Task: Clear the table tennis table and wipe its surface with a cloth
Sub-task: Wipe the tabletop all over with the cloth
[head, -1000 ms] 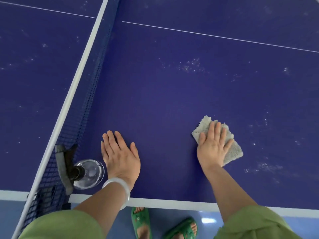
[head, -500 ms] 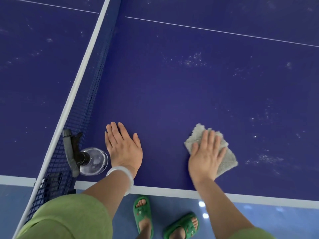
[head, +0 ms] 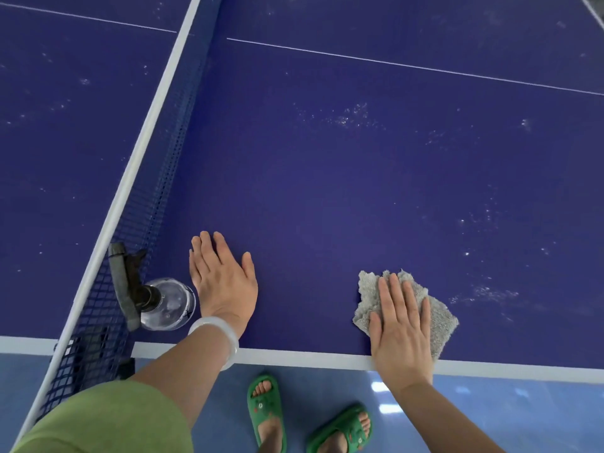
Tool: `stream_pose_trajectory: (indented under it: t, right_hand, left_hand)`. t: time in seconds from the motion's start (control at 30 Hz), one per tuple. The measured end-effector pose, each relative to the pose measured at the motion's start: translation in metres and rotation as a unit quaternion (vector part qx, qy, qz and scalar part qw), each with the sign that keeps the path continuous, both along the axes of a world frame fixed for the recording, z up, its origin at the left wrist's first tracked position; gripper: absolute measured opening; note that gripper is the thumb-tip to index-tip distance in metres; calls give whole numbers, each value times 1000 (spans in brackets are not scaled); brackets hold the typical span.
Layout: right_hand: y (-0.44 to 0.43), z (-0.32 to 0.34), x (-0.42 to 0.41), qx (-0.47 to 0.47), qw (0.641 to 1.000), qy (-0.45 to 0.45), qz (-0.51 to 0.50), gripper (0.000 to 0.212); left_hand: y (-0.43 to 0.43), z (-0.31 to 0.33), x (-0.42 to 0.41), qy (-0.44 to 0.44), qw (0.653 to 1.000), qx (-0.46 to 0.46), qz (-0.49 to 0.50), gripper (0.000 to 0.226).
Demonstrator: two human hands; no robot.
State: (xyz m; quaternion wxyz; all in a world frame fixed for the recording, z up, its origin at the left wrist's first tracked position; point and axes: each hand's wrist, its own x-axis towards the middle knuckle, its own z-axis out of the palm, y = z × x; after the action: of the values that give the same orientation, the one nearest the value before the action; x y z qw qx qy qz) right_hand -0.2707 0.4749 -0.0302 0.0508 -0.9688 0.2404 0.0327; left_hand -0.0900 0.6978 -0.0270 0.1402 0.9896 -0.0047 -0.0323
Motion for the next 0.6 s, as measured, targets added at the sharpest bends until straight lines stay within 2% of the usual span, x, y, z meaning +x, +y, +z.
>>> stream_pose_trajectory:
  t: [0.07,0.17,0.23,0.3,0.37,0.43,0.5,0.57,0.6]
  right_hand:
    - [1,-1,0,0,1000,2,-3,60]
    - [1,1,-1,-3,1000,8,3,60]
    - [3,3,0,0,1000,1,4,60]
    - [3,4,1,7,1000,-7,2,60]
    - [-2,4,-1,13,999,-5,39,61]
    - [-18,1,-12,6,991,-2,135,60]
    - [-49,2,-27,-8,979,2,202,59]
    - [-87,3,-43,-23,984,4,174,58]
    - [-104,4,-51,-19,993,3,117,58]
  left_hand:
    - [3,2,1,0,1000,-29,7,66]
    - [-3,11,-2,-1,992,-128,18,56]
    - [-26,19,-12,-19,984,-166,-55,50]
    - [-63,23,-25,-22,974,-163,-155,50]
    - [-103,24,-37,2,969,-129,-212,62]
    - [-130,16,-45,23,972,-48,-229,79]
    - [-141,5,-51,7,969,41,-242,85]
    - [-142,-1,-54,-17,964,88,-250,85]
    - [-142,-3,-54,-22,963,95,-251,85]
